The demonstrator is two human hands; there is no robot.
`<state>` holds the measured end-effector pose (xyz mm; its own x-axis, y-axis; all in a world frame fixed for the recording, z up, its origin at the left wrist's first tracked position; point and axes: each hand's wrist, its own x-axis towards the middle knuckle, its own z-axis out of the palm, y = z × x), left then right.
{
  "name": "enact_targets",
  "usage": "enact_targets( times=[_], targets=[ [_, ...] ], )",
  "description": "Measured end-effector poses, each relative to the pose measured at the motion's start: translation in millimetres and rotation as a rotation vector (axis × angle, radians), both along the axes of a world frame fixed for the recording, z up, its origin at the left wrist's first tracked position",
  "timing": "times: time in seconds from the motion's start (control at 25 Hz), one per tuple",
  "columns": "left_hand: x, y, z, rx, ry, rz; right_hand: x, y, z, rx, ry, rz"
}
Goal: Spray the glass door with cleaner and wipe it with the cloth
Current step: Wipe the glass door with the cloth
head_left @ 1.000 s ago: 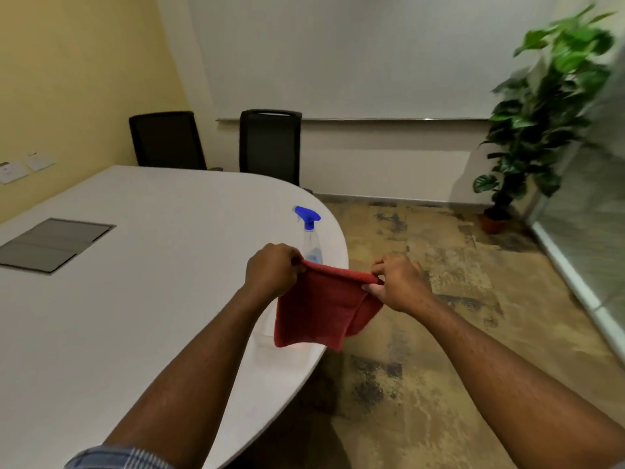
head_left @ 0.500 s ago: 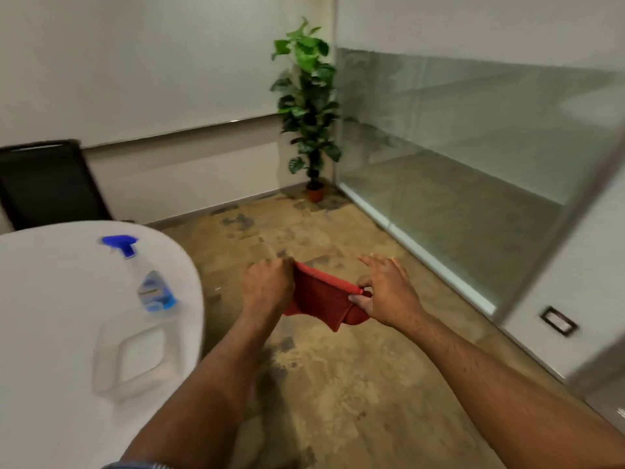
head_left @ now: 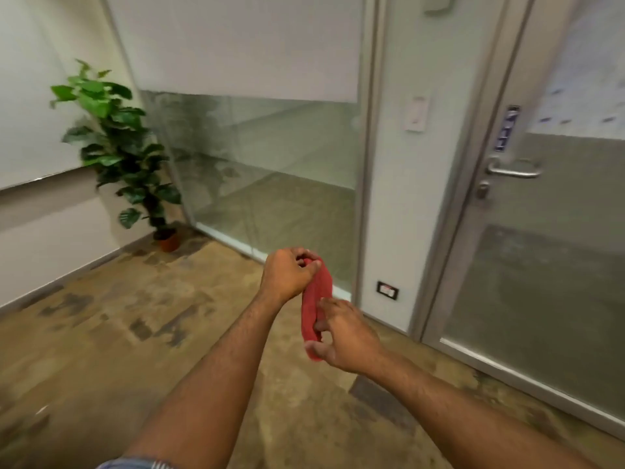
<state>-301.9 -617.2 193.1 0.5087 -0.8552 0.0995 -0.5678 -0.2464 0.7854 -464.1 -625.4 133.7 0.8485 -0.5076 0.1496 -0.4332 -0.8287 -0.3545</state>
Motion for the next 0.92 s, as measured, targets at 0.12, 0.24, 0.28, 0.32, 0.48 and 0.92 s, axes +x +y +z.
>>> enact_targets(
  times=[0.12,0.24,0.28,0.32,0.48,0.92],
  targets=[
    [-62.3,-65.3,12.3,-0.022,-0.031,-0.185,-72.3,-57.0,6.8,0.162,-0.178,-0.095],
    [-122.1,-119.0,33.5,-0.082,-0.107,-0.405,-156.0,-125.3,13.7,0.097,-0.53,-0.47],
    [-140.5,-134.7,41.8,-0.096,-0.148,-0.467,-183.8,-147.3,18.4,0.064,-0.546,-0.589],
    [-157.8,-148.6,50.6,-0.104,-0.181,-0.533,-208.7,-167.8,21.8,0.095,-0.491,-0.665],
    [-226.8,-202.0,78.2,-0.111,-0.237,-0.785,-291.5,-225.0,46.3,0.626,-0.349,-0.52],
    [-337.0,-356.6,92.3,-0.037,-0.053,-1.292,-411.0,-307.6,49.8,0.981,-0.532,-0.455]
  ],
)
